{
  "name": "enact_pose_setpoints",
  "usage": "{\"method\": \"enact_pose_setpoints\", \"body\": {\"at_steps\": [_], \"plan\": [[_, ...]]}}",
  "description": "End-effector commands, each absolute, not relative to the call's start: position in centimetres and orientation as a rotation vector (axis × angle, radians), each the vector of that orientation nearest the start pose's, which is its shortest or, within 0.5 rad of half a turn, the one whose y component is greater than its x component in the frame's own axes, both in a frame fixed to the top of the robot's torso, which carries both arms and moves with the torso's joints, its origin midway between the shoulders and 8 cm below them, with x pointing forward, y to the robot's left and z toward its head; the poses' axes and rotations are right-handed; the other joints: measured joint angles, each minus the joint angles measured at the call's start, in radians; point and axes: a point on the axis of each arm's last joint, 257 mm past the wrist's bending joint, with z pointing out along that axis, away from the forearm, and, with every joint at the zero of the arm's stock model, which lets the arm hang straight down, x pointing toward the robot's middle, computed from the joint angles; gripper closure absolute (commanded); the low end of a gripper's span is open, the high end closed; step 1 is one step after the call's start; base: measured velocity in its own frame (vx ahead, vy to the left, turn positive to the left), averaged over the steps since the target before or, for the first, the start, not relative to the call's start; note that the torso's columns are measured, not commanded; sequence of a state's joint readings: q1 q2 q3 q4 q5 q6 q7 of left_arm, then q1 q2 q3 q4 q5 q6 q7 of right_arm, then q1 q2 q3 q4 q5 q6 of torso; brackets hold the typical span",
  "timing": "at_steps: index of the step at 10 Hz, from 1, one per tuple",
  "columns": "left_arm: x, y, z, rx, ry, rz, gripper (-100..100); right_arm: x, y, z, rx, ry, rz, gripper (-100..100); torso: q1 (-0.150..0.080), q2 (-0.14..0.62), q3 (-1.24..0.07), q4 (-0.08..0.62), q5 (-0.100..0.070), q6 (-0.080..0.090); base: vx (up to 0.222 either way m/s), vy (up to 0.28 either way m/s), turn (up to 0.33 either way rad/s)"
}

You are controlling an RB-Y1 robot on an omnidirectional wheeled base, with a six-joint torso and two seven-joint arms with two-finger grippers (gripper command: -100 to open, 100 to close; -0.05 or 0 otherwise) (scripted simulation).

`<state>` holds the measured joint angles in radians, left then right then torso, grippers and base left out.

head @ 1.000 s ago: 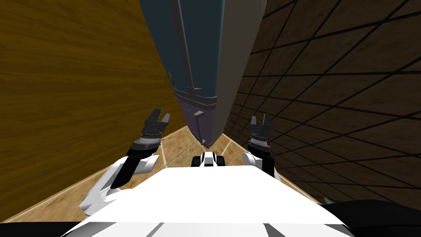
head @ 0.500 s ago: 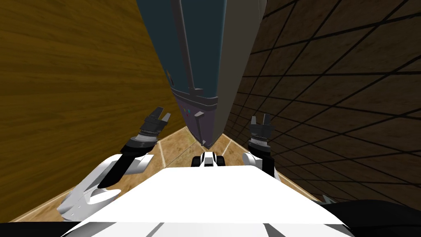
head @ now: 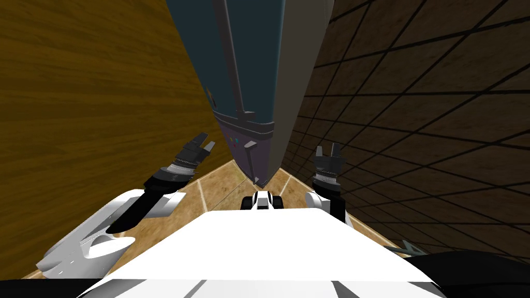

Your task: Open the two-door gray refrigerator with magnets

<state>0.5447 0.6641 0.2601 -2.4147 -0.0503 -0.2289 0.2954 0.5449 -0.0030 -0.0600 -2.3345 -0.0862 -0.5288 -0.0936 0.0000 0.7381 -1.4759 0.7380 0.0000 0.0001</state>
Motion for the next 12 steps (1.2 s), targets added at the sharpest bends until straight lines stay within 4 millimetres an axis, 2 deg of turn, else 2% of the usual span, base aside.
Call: {"method": "enact_pose_setpoints", "body": {"at_steps": [1,6,10,12], "plan": [[36.8,28.3,4.4,-0.36,1.227,-1.152,-100,31.9,-30.9,4.1,0.692,0.503,1.378,0,0.0,0.0,0.0,0.0,0.0,0.0,0.012,0.014,-0.046],[38.1,29.2,4.5,-0.368,1.313,-1.093,-100,31.9,-30.9,4.1,0.692,0.503,1.378,0,0.0,0.0,0.0,0.0,0.0,0.0,0.01,0.002,-0.061],[39.6,30.8,5.3,-0.393,1.38,-1.002,-100,31.9,-30.9,4.1,0.692,0.503,1.378,0,-0.001,0.0,0.0,0.0,0.0,0.0,0.001,-0.021,-0.095],[40.0,31.0,5.7,-0.388,1.398,-0.977,-100,31.9,-30.9,4.1,0.692,0.503,1.378,0,0.0,0.0,0.0,0.0,0.0,-0.001,-0.001,-0.023,-0.041]]}}
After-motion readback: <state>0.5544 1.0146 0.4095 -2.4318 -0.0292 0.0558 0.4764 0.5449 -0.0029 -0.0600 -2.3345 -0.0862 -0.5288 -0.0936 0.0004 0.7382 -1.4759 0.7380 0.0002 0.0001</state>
